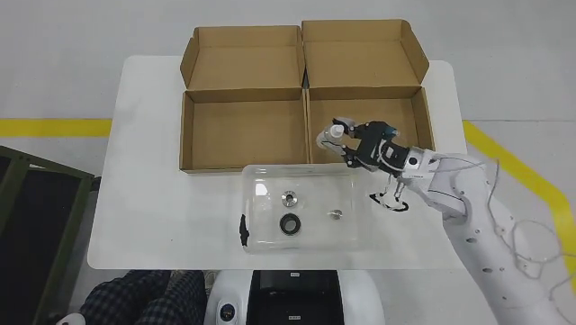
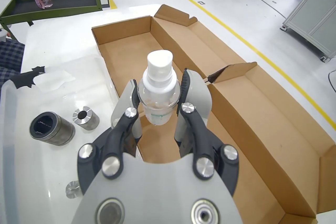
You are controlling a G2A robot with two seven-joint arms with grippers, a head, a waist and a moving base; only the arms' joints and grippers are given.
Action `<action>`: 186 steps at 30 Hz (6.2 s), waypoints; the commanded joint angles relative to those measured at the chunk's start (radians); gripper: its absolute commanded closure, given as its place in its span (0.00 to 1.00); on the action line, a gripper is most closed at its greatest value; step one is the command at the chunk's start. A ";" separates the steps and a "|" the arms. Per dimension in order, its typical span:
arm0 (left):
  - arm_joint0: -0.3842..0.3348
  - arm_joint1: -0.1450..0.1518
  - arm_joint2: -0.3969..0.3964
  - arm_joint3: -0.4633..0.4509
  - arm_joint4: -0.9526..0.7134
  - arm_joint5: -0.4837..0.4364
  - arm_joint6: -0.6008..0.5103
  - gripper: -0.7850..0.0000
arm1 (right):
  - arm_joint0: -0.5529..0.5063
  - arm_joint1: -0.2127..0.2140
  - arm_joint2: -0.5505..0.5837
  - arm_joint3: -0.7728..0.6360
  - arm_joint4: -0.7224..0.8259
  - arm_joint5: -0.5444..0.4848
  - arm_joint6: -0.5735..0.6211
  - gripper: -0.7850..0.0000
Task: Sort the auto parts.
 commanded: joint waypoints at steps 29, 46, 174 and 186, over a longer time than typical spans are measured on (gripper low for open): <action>0.000 0.000 0.000 0.000 0.000 0.000 0.000 0.00 | 0.180 -0.041 -0.137 0.302 0.043 0.062 0.057 1.00; 0.000 0.000 0.000 0.000 0.000 0.000 0.000 0.00 | 0.206 -0.054 -0.170 0.355 0.034 0.064 0.056 0.60; 0.000 0.000 0.000 0.000 0.000 0.000 0.000 0.00 | -0.099 0.103 -0.161 -0.263 -0.175 -0.245 0.425 1.00; 0.000 0.000 0.000 0.000 0.000 0.000 0.000 0.00 | -0.085 0.106 -0.094 -0.202 -0.134 -0.237 0.109 1.00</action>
